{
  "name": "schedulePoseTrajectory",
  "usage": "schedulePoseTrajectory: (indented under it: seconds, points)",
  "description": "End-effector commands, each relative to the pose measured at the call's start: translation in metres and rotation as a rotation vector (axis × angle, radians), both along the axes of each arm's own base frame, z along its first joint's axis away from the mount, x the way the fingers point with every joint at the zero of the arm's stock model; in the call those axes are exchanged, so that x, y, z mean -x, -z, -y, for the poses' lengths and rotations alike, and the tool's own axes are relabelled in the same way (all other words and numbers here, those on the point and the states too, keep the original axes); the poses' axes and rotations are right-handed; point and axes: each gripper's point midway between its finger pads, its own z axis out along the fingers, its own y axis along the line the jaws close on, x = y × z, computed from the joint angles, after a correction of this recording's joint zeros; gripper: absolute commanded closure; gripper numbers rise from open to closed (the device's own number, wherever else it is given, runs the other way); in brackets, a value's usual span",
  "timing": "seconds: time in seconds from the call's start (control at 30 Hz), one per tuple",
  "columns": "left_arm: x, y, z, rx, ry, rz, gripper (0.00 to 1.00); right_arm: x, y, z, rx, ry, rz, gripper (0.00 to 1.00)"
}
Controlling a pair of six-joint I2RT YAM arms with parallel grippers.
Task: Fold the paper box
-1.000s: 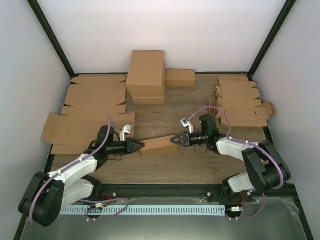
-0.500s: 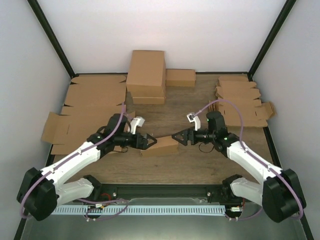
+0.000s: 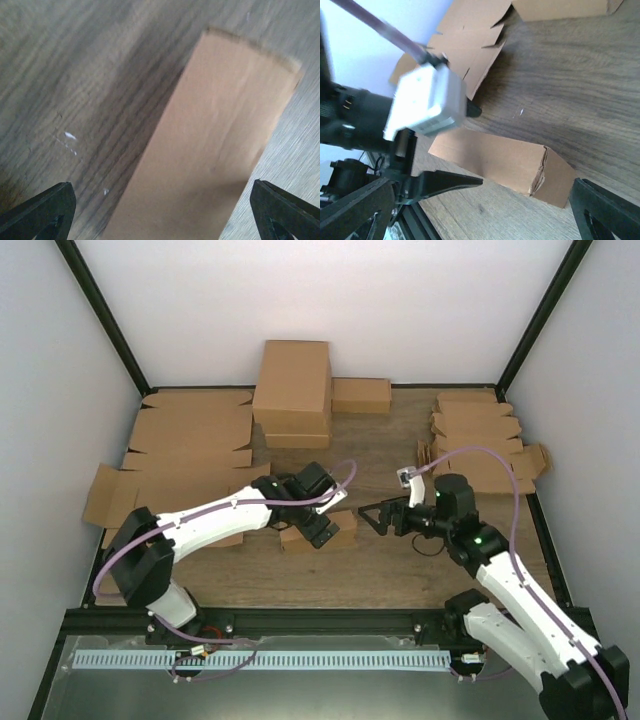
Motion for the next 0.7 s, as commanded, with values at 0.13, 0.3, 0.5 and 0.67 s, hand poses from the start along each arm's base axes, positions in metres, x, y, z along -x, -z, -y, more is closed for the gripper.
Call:
schedulePoseTrajectory:
  seconds: [0.13,0.3,0.5,0.67]
  points:
    - [0.016,0.026,-0.015,-0.143,0.158,-0.04,0.16,0.001,-0.03,0.031,0.011,0.183,0.094,0.0]
    - [0.013,0.021,-0.015,-0.143,0.163,0.004,0.38,0.0,-0.025,0.029,0.016,0.178,0.07,0.0]
    - [0.013,0.006,-0.014,-0.163,0.167,0.1,0.49,-0.014,-0.004,0.031,0.062,0.239,-0.062,0.0]
    - [0.015,-0.012,-0.015,-0.227,0.167,0.286,0.48,-0.023,-0.001,0.04,0.068,0.374,-0.235,0.0]
